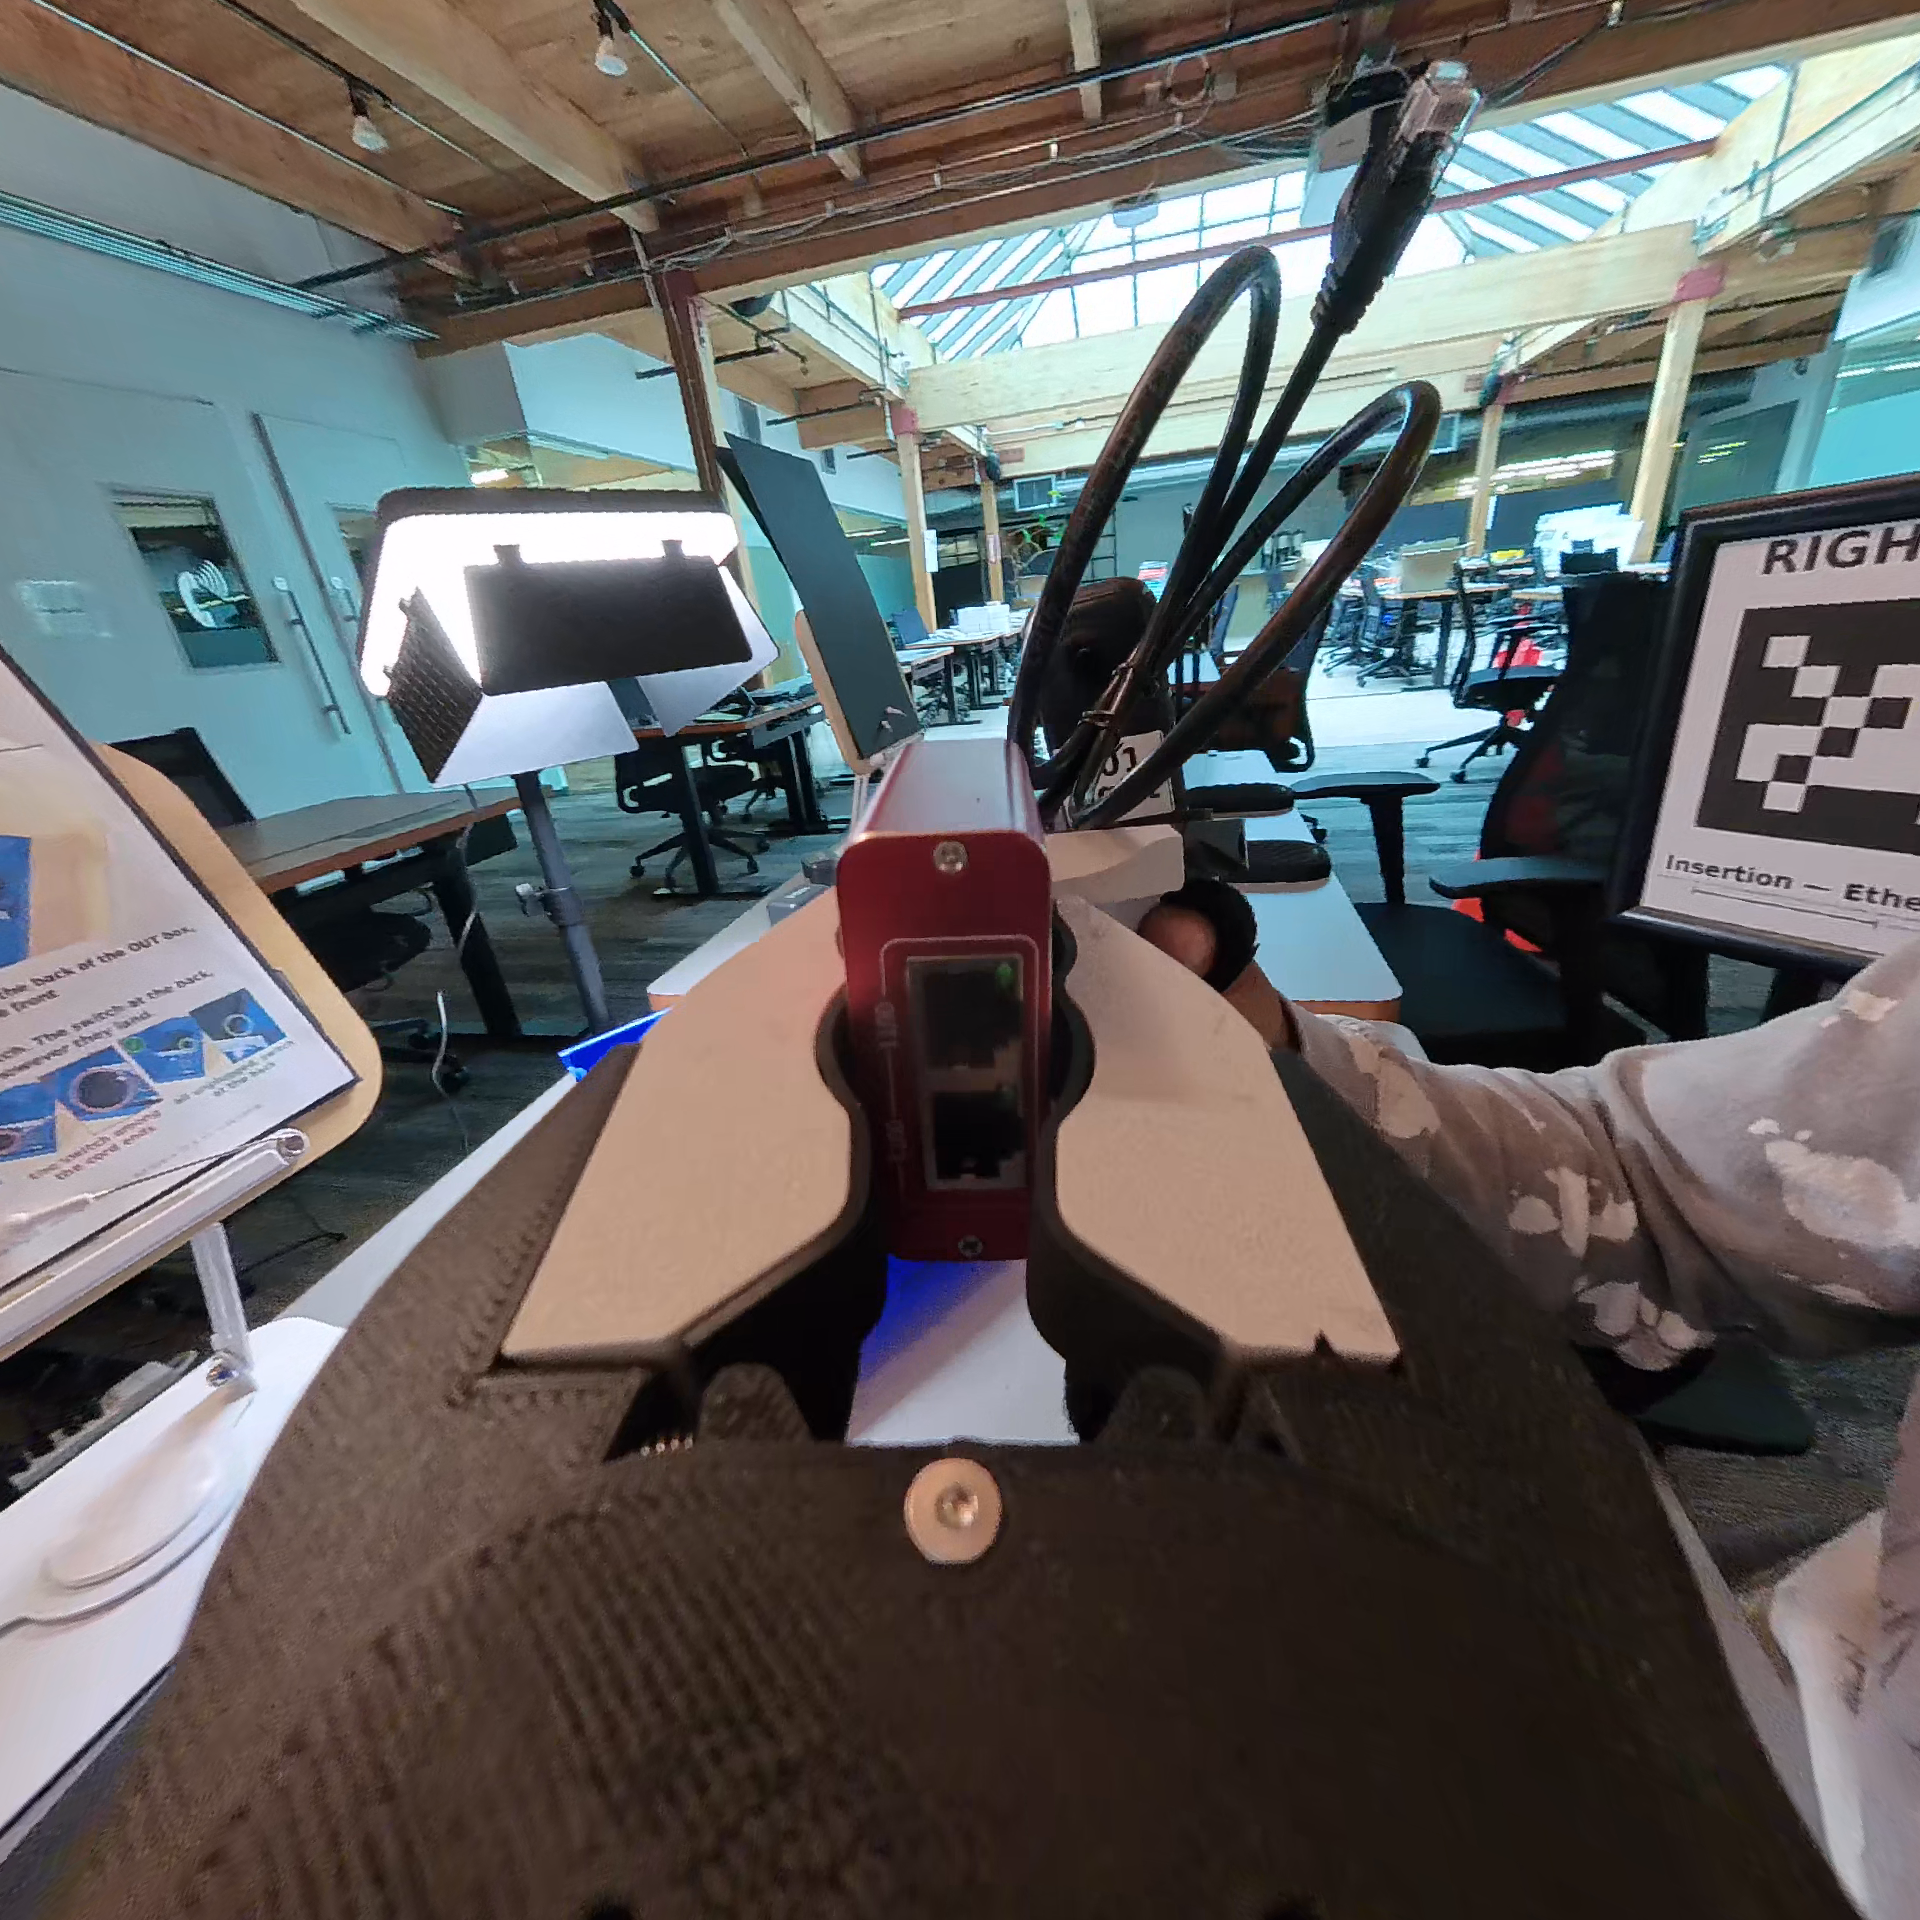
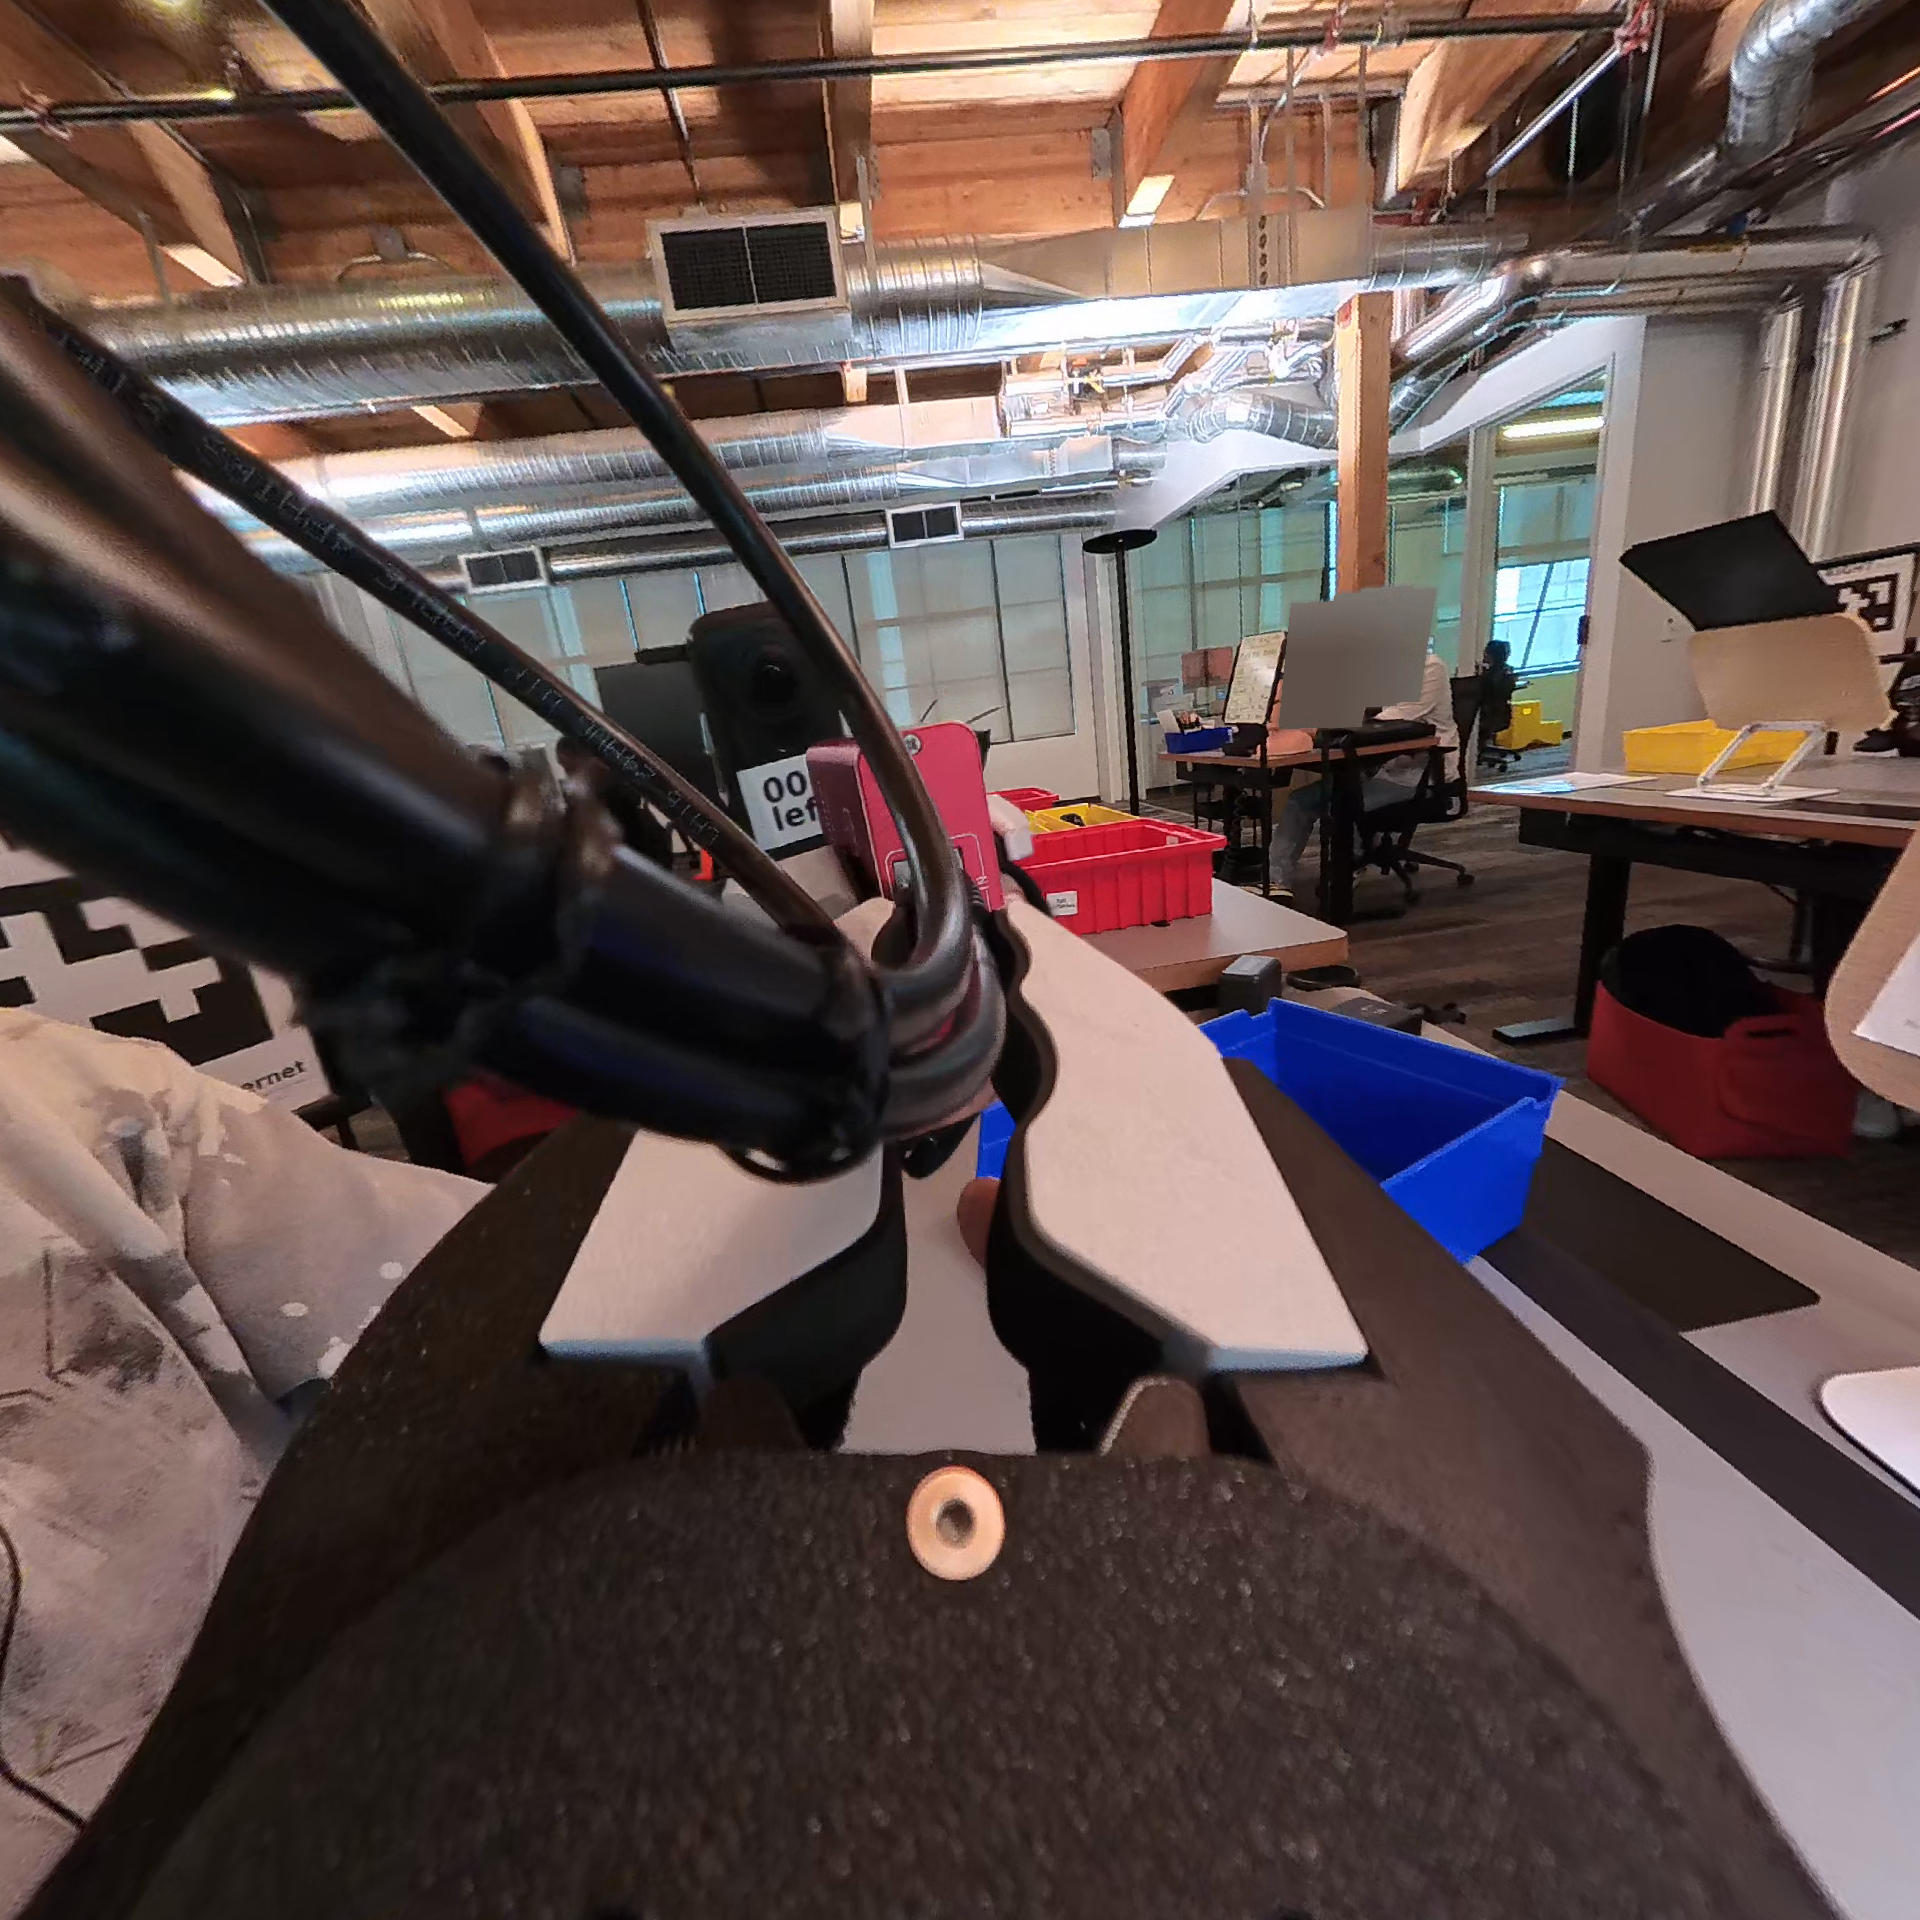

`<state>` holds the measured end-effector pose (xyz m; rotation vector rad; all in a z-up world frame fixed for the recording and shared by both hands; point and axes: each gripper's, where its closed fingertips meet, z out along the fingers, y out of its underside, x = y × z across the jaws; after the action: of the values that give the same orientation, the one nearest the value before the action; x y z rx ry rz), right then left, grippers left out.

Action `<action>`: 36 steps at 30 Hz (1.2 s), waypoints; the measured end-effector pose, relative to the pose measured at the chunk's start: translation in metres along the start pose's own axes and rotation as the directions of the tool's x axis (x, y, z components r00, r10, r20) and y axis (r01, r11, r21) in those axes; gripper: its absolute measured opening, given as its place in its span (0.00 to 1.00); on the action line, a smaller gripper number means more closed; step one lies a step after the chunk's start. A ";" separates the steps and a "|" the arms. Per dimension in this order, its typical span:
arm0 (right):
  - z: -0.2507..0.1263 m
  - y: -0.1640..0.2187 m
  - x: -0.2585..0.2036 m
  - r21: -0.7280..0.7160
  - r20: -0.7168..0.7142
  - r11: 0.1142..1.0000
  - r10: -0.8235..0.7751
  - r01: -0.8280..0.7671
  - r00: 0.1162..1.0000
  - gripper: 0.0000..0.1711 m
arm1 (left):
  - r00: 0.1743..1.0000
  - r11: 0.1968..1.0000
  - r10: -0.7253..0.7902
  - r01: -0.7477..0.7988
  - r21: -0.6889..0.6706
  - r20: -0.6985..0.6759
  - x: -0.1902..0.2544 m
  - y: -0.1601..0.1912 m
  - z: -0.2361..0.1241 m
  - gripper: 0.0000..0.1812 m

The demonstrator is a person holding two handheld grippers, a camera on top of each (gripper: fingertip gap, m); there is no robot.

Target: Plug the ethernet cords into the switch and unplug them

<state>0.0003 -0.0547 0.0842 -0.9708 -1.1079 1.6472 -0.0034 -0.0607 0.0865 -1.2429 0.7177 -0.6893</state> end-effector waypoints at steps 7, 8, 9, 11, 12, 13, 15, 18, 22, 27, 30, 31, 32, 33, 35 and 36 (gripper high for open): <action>-0.032 -0.032 0.013 -0.002 -0.143 0.990 -0.142 0.144 0.979 0.08 | 0.994 0.996 0.051 -0.058 0.069 0.098 -0.013 -0.029 -0.035 0.17; -0.029 -0.029 0.018 -0.028 -0.158 0.992 -0.129 0.126 0.979 0.07 | 0.996 0.998 0.024 -0.030 0.059 0.088 -0.013 -0.024 -0.028 0.17; -0.031 -0.025 0.026 -0.059 -0.169 0.994 -0.103 0.094 0.980 0.07 | 0.996 0.999 0.001 -0.005 0.041 0.093 -0.017 -0.018 -0.024 0.17; -0.050 -0.017 0.052 -0.136 -0.268 0.987 -0.118 0.083 0.956 0.07 | 0.992 1.000 -0.026 0.026 0.005 0.125 -0.030 -0.008 -0.027 0.17; -0.061 -0.014 0.065 -0.170 -0.311 0.983 -0.118 0.067 0.943 0.07 | 0.990 0.999 -0.046 0.046 0.007 0.133 -0.036 -0.007 -0.031 0.17; -0.072 -0.011 0.074 -0.189 -0.327 0.982 -0.081 0.019 0.942 0.08 | 0.988 0.998 -0.067 0.065 0.018 0.138 -0.040 -0.009 -0.036 0.17; -0.097 -0.009 0.097 -0.217 -0.403 0.976 -0.069 -0.023 0.913 0.08 | 0.986 0.995 -0.093 0.088 0.039 0.137 -0.044 -0.014 -0.045 0.17; -0.142 0.005 0.129 -0.312 -0.527 0.945 -0.082 -0.103 0.846 0.07 | 0.984 0.997 -0.073 0.066 0.051 0.163 -0.048 -0.021 -0.056 0.16; -0.203 0.043 0.169 -0.495 -0.651 0.821 -0.134 -0.284 0.747 0.07 | 0.981 0.997 -0.062 0.054 0.049 0.183 -0.054 -0.027 -0.068 0.16; -0.271 0.087 0.186 -0.663 -0.684 0.506 -0.108 -0.552 0.722 0.08 | 0.980 0.995 -0.084 0.074 0.063 0.181 -0.059 -0.029 -0.072 0.17; -0.306 0.108 0.178 -0.706 -0.695 0.250 -0.066 -0.662 0.716 0.07 | 0.981 0.996 -0.082 0.073 0.058 0.174 -0.058 -0.028 -0.070 0.17; -0.317 0.112 0.178 -0.703 -0.708 0.170 -0.076 -0.690 0.702 0.08 | 0.982 0.996 -0.081 0.073 0.052 0.171 -0.058 -0.027 -0.069 0.16; -0.326 0.116 0.175 -0.702 -0.713 0.089 -0.074 -0.707 0.698 0.08 | 0.982 0.996 -0.080 0.073 0.047 0.170 -0.058 -0.026 -0.068 0.16; -0.330 0.121 0.170 -0.702 -0.711 0.011 -0.048 -0.712 0.701 0.08 | 0.982 0.996 -0.079 0.073 0.043 0.171 -0.058 -0.025 -0.067 0.16; -0.342 0.128 0.166 -0.686 -0.716 -0.125 -0.061 -0.717 0.695 0.08 | 0.983 0.996 -0.083 0.078 0.036 0.166 -0.058 -0.022 -0.065 0.16; -0.347 0.130 0.170 -0.677 -0.713 -0.162 -0.099 -0.718 0.694 0.08 | 0.983 0.996 -0.085 0.081 0.030 0.163 -0.058 -0.021 -0.065 0.16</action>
<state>0.2404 0.1664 -0.1607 -2.8225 -1.6520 0.2439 -0.0910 -0.0566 0.1021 -1.2974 0.5225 -0.6530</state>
